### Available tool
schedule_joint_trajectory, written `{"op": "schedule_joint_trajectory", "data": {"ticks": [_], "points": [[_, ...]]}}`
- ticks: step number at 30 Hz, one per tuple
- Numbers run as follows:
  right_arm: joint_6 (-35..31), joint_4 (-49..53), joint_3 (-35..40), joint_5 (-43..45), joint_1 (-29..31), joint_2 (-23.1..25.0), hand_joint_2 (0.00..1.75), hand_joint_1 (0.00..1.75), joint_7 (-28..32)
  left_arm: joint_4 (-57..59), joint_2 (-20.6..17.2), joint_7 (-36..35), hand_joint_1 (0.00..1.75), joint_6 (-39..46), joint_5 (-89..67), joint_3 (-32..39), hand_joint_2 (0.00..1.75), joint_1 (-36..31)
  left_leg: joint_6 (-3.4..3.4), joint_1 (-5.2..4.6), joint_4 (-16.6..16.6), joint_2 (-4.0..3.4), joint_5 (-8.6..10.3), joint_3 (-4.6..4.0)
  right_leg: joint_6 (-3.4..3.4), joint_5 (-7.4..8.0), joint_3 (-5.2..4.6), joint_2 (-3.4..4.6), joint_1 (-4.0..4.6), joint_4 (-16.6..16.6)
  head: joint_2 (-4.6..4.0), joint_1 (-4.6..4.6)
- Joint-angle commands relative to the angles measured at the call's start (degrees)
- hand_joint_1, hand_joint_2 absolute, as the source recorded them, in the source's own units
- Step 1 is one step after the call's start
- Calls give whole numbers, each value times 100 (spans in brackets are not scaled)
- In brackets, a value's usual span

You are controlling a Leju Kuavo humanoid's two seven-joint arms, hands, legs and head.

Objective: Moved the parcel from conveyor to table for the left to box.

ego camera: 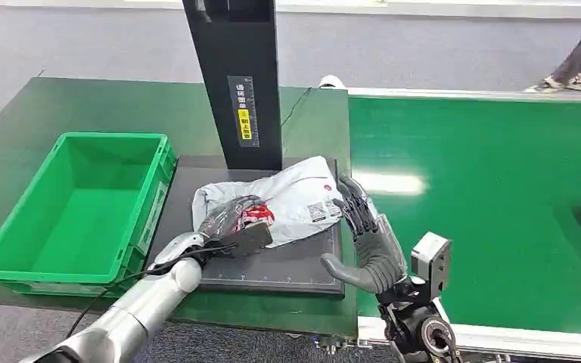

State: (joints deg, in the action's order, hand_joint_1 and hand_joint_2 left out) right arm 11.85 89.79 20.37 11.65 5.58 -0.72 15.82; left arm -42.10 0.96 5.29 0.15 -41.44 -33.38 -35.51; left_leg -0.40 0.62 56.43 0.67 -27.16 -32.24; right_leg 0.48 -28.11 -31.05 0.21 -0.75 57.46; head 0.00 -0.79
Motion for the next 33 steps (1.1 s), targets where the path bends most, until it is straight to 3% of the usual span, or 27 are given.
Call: {"op": "schedule_joint_trajectory", "data": {"ticks": [1, 9, 20, 27, 33], "points": [[-11, -78, -57, -74, -8, 42, 175, 0, -45, 136, 5, 187, 175, 55, 169, -105, 175, 89, 2, -2, -8, -8, 3, 3, -2, 4, 2, 2, -1, -8, 0, 0], [-29, -52, -75, -112, -65, 15, 175, 0, -41, -750, -27, 618, 175, 419, 874, 371, 175, 532, 3, 1, -10, -18, 4, -5, -4, 10, -10, 9, 2, -12, 0, -2], [-250, 35, -39, -91, -286, -158, 175, 0, 77, -3890, -582, 1074, 175, 103, 3250, 1309, 175, 1648, 1, 4, -1, -27, -4, -24, -5, 5, -33, 20, 6, -5, 0, 0], [-350, 297, -173, -162, -561, -101, 175, 0, 91, -5113, -743, 1147, 175, -113, 3683, 2048, 175, 1923, 0, 5, 5, -24, -6, -39, -5, 1, -49, 19, 6, 2, 0, -2], [-360, 525, -347, -295, -761, 21, 175, 0, 55, -5470, -682, 1199, 173, 222, 3464, 2792, 175, 1960, 0, 4, 2, -20, -4, -40, -5, 1, -49, 15, 6, 1, 0, -2]]}}
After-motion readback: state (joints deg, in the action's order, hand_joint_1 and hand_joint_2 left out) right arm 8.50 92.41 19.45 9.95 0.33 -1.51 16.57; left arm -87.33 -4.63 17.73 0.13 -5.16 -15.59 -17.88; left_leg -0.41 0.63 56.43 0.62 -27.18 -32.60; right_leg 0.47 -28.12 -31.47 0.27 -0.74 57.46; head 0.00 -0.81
